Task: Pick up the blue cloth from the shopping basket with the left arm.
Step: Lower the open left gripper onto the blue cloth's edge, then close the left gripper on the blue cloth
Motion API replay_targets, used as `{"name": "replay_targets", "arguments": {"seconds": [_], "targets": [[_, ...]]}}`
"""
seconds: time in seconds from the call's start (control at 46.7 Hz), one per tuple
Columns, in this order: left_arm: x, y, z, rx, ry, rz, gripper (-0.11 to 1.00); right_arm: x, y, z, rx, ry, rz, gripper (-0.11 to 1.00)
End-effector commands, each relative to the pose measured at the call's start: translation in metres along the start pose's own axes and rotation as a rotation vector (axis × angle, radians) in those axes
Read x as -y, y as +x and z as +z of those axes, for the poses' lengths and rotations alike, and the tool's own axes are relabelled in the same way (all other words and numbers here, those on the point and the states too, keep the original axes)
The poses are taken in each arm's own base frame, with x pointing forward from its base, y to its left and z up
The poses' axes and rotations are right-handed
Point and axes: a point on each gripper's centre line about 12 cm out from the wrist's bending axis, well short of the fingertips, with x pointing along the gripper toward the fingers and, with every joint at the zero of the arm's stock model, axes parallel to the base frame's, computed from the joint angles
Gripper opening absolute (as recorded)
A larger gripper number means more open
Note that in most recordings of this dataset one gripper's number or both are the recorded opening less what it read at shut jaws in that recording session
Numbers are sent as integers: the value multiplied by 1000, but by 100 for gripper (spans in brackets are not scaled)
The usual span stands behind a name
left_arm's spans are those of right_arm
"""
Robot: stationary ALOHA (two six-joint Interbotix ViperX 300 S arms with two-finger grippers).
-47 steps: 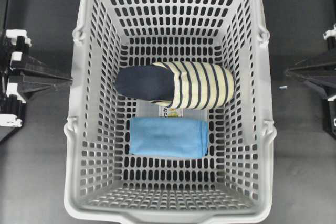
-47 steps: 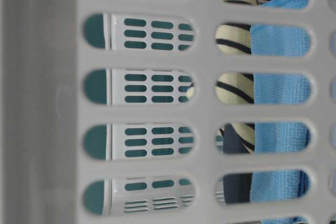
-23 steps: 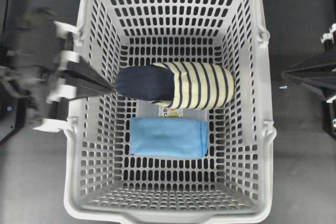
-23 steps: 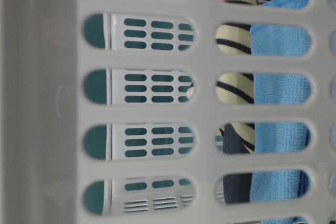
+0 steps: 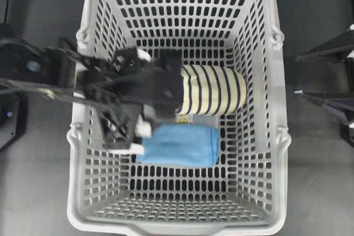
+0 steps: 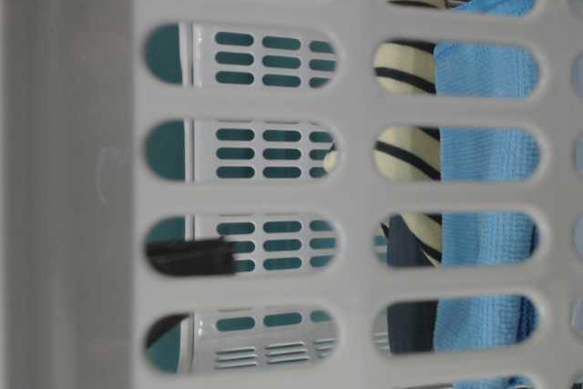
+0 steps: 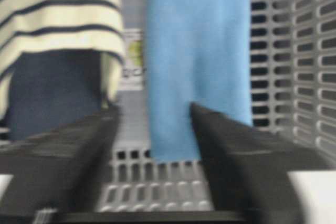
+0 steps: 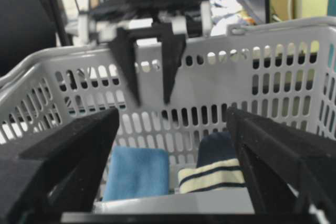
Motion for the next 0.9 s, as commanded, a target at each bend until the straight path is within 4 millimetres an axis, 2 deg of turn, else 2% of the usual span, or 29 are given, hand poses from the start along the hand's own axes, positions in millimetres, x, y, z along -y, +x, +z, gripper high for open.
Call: {"name": "replay_targets", "arguments": {"seconds": [0.0,0.086,0.15,0.321,0.643,0.879], "targets": [[7,10,14,2,16,-9,64,-1,2,9,25,5,1,78],[11,29,18,-23,20,-11,84,-1,2,9,23,6,0,78],[13,40,18,-39,23,-13,90,-1,2,9,23,5,0,78],[16,62,14,-79,27,-16,86,-1,2,8,19,5,0,78],[20,99,-19,-196,38,-17,86,0,2,5,-6,3,-4,78],[20,112,-32,-240,33,-15,85,0,2,3,-17,5,-4,78]]}}
